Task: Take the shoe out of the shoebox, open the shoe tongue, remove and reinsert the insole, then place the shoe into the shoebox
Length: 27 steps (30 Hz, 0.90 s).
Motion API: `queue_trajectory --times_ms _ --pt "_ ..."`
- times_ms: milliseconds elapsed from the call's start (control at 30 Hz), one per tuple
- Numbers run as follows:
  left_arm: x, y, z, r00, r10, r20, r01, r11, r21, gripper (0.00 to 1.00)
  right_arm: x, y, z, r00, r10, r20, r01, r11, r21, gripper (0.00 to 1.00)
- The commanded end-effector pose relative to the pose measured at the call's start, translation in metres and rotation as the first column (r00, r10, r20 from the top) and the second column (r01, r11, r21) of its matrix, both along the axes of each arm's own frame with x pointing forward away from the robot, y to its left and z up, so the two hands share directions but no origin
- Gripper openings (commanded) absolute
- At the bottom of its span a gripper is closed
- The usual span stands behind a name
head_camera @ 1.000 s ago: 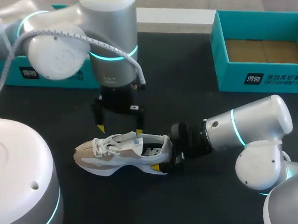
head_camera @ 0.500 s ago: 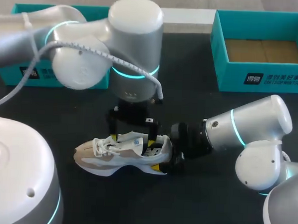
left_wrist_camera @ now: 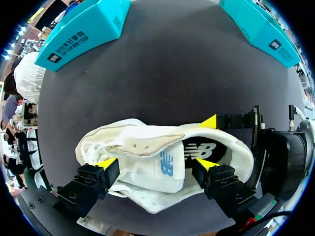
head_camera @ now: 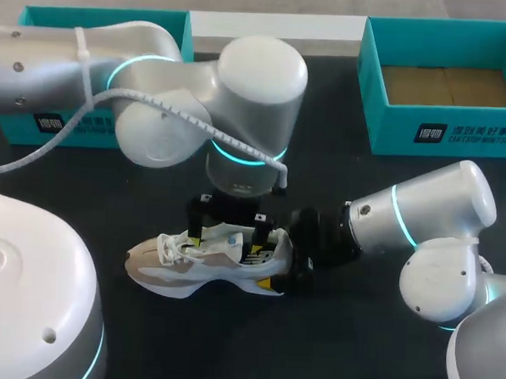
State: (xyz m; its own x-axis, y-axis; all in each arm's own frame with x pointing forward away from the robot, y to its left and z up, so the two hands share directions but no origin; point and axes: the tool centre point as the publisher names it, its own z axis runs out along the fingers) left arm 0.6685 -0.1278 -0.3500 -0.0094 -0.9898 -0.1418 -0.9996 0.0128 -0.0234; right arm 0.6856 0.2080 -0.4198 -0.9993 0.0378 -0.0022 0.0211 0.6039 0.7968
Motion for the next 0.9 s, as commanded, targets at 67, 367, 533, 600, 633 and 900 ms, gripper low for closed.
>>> queue_trajectory --times_ms 67,367,533,600,633,900 --pt "0.001 -0.004 -0.011 1.000 0.011 0.005 -0.012 0.999 0.047 1.00 -0.003 0.002 -0.003 1.000 -0.002 0.002 0.002 1.000 -0.001 0.00" --pt "0.002 0.022 -0.016 0.998 0.063 0.012 -0.064 0.990 0.123 1.00 -0.003 0.002 -0.003 1.000 -0.002 0.002 0.002 1.000 -0.001 0.00" --pt "0.001 0.039 -0.006 0.993 0.115 0.012 -0.115 0.987 0.116 0.82 -0.003 0.002 -0.003 1.000 -0.002 0.002 0.002 1.000 -0.001 0.00" --pt "0.001 0.047 -0.001 0.990 0.140 0.012 -0.140 0.984 0.108 0.47 -0.003 0.002 -0.003 1.000 -0.002 0.002 0.002 1.000 -0.001 0.00" --pt "0.001 0.050 0.002 0.989 0.150 0.009 -0.150 0.983 0.102 0.44 -0.003 0.002 -0.003 1.000 -0.002 0.002 0.002 1.000 -0.001 0.00" --pt "0.000 0.071 0.019 0.978 0.206 -0.020 -0.205 0.978 0.028 0.00 -0.003 0.002 -0.003 1.000 -0.002 0.002 0.002 1.000 -0.001 0.00"
